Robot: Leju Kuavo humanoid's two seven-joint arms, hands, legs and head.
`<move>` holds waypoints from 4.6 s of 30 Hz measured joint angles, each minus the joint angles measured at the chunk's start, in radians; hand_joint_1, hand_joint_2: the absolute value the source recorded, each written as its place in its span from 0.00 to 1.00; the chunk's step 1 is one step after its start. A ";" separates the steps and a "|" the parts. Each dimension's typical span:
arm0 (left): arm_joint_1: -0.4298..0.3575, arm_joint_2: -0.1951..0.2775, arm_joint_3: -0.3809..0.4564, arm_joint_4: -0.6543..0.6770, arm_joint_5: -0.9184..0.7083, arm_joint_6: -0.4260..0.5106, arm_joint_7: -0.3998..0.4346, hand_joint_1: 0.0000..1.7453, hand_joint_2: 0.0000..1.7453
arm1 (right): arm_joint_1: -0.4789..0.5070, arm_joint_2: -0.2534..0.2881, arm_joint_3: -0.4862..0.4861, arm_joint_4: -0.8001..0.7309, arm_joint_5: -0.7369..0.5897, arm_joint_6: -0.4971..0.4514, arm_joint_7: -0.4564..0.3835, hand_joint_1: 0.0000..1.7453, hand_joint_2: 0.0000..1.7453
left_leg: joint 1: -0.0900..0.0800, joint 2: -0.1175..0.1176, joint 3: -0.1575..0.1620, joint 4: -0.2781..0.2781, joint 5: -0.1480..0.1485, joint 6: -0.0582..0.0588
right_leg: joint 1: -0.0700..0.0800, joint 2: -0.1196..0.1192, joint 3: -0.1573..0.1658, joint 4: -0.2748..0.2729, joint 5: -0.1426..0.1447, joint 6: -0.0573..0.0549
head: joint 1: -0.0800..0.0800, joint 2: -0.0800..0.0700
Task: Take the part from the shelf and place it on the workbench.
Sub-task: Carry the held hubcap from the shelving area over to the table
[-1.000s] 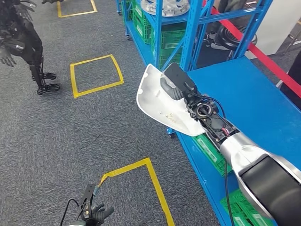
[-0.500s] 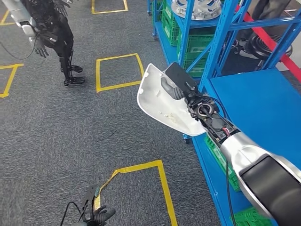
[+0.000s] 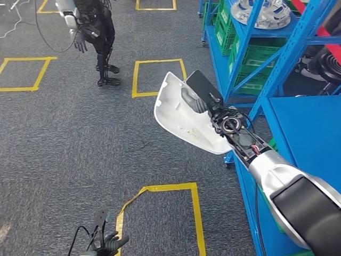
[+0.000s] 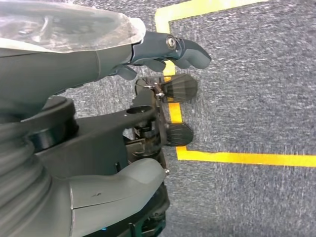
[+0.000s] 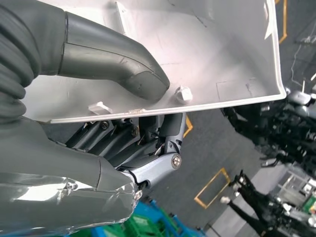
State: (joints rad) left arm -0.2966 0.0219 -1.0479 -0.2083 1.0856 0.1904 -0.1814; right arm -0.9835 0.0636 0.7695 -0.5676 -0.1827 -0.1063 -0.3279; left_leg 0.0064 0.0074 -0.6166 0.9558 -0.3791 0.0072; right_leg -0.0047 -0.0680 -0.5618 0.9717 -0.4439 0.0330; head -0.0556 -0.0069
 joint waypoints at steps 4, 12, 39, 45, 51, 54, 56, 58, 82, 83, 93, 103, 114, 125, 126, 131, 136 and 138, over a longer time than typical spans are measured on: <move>0.001 0.001 0.000 0.000 -0.003 -0.001 0.000 0.00 1.00 | 0.005 0.000 0.000 0.001 -0.008 -0.001 -0.003 1.00 1.00 | -0.001 -0.032 0.004 -0.002 0.001 0.014 | -0.003 0.061 -0.116 0.250 -0.117 0.007 | 0.000 0.000; 0.008 0.004 0.000 0.000 0.013 0.016 -0.011 0.00 1.00 | 0.005 -0.003 -0.003 0.002 -0.018 0.003 -0.007 1.00 1.00 | 0.000 -0.118 0.001 0.002 0.002 0.004 | 0.000 0.134 -0.015 -0.008 0.031 -0.023 | 0.000 0.000; 0.016 0.021 0.001 0.000 0.017 0.025 -0.019 0.00 1.00 | 0.041 -0.023 -0.018 0.022 -0.058 0.022 -0.052 1.00 1.00 | 0.003 -0.077 0.007 0.003 -0.001 0.012 | -0.004 0.089 -0.074 0.140 -0.027 -0.004 | 0.001 0.000; 0.030 0.026 0.002 0.000 0.021 0.029 -0.021 0.00 1.00 | 0.041 -0.027 -0.021 0.026 -0.061 0.025 -0.057 1.00 1.00 | 0.006 -0.120 -0.004 -0.002 0.007 -0.016 | -0.005 0.109 0.001 -0.024 0.027 -0.020 | 0.001 0.000; 0.052 0.030 0.015 0.000 0.053 0.045 -0.035 0.00 1.00 | 0.044 -0.027 -0.022 0.038 -0.079 0.026 -0.077 1.00 1.00 | 0.007 -0.024 -0.137 0.283 -0.123 -0.037 | -0.006 0.049 0.009 -0.038 0.034 -0.033 | -0.001 0.000; 0.074 0.033 0.043 0.000 0.103 0.058 -0.075 0.00 1.00 | 0.048 -0.028 -0.027 0.041 -0.090 0.009 -0.084 1.00 1.00 | 0.009 0.002 -0.073 0.155 -0.047 -0.038 | -0.005 0.025 0.009 -0.035 0.030 -0.028 | -0.001 0.000; 0.080 0.036 0.057 0.000 0.106 0.053 -0.086 0.00 1.00 | 0.052 -0.038 -0.035 0.035 -0.101 -0.011 -0.080 1.00 1.00 | 0.003 0.029 -0.009 0.029 -0.004 -0.030 | 0.000 0.010 0.008 -0.031 0.024 -0.020 | 0.000 0.000; 0.080 0.037 0.063 0.000 0.100 0.048 -0.087 0.00 1.00 | 0.065 -0.056 -0.046 0.022 -0.111 -0.026 -0.073 1.00 1.00 | -0.002 0.028 0.004 -0.002 -0.003 -0.017 | 0.006 -0.006 0.010 -0.030 0.019 -0.011 | 0.002 0.000; 0.082 0.026 0.087 -0.001 0.069 0.022 -0.060 0.00 1.00 | 0.144 -0.154 -0.118 -0.076 -0.131 -0.022 -0.060 1.00 1.00 | 0.003 -0.020 -0.144 0.301 -0.130 -0.031 | -0.006 0.048 0.007 -0.027 0.023 -0.031 | 0.002 0.000; 0.084 0.025 0.087 -0.001 0.068 0.024 -0.060 0.00 1.00 | 0.146 -0.153 -0.117 -0.075 -0.131 -0.016 -0.063 1.00 1.00 | 0.003 -0.016 -0.131 0.277 -0.111 -0.031 | -0.006 0.038 0.007 -0.027 0.022 -0.030 | 0.002 0.000; 0.091 0.029 0.089 -0.001 0.074 0.040 -0.072 0.00 1.00 | 0.148 -0.141 -0.118 -0.070 -0.140 0.009 -0.093 1.00 1.00 | -0.002 -0.005 0.014 -0.010 -0.006 0.013 | -0.002 0.028 -0.021 0.054 -0.042 0.009 | 0.005 0.000; 0.093 0.026 0.098 -0.001 0.076 0.060 -0.083 0.00 1.00 | 0.175 -0.142 -0.122 -0.069 -0.149 0.002 -0.099 1.00 1.00 | -0.003 -0.095 0.008 0.006 -0.008 0.006 | -0.012 0.116 -0.008 0.001 0.013 0.006 | 0.005 0.000; 0.095 0.028 0.102 -0.002 0.081 0.030 -0.105 0.00 1.00 | 0.213 -0.144 -0.132 -0.100 -0.184 0.018 -0.102 1.00 1.00 | 0.001 -0.015 -0.104 0.258 -0.113 -0.027 | -0.008 0.037 0.000 -0.020 0.022 -0.028 | 0.002 0.000; 0.072 0.020 0.103 -0.005 0.076 0.029 -0.123 0.00 1.00 | 0.202 -0.140 -0.134 -0.091 -0.182 0.037 -0.108 1.00 1.00 | -0.006 -0.009 0.026 -0.008 -0.020 0.023 | -0.004 0.048 -0.074 0.157 -0.086 0.011 | 0.005 0.000; 0.073 0.018 0.103 -0.005 0.080 0.033 -0.126 0.00 1.00 | 0.204 -0.140 -0.134 -0.088 -0.179 0.041 -0.109 1.00 1.00 | -0.006 -0.018 0.026 -0.008 -0.020 0.024 | -0.004 0.056 -0.107 0.228 -0.112 0.013 | 0.005 0.000; 0.082 0.013 0.107 -0.005 0.073 0.034 -0.123 0.00 1.00 | 0.220 -0.140 -0.135 -0.082 -0.150 0.035 -0.110 1.00 1.00 | -0.003 -0.072 0.026 0.001 -0.023 0.021 | -0.008 0.086 -0.067 0.116 -0.014 0.010 | 0.005 0.000; 0.087 0.011 0.108 -0.005 0.056 0.026 -0.109 0.00 1.00 | 0.258 -0.138 -0.138 -0.103 -0.133 0.027 -0.090 1.00 1.00 | 0.000 -0.107 0.013 0.005 -0.021 -0.001 | -0.011 0.111 -0.010 -0.009 0.016 -0.006 | 0.005 0.000; 0.091 0.012 0.108 -0.005 0.052 0.025 -0.107 0.00 1.00 | 0.263 -0.136 -0.140 -0.112 -0.126 0.025 -0.082 1.00 1.00 | -0.002 -0.083 -0.002 0.038 -0.044 -0.012 | -0.015 0.097 -0.005 -0.017 0.021 -0.018 | 0.004 0.000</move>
State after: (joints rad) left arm -0.2059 0.0336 -0.9403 -0.2130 1.1374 0.2157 -0.2882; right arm -0.7201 -0.0728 0.6290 -0.6801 -0.3090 -0.0809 -0.4100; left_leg 0.0040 -0.0754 -0.6190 0.9936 -0.4233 -0.0047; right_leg -0.0194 0.0287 -0.5669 0.9545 -0.4228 0.0154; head -0.0518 -0.0069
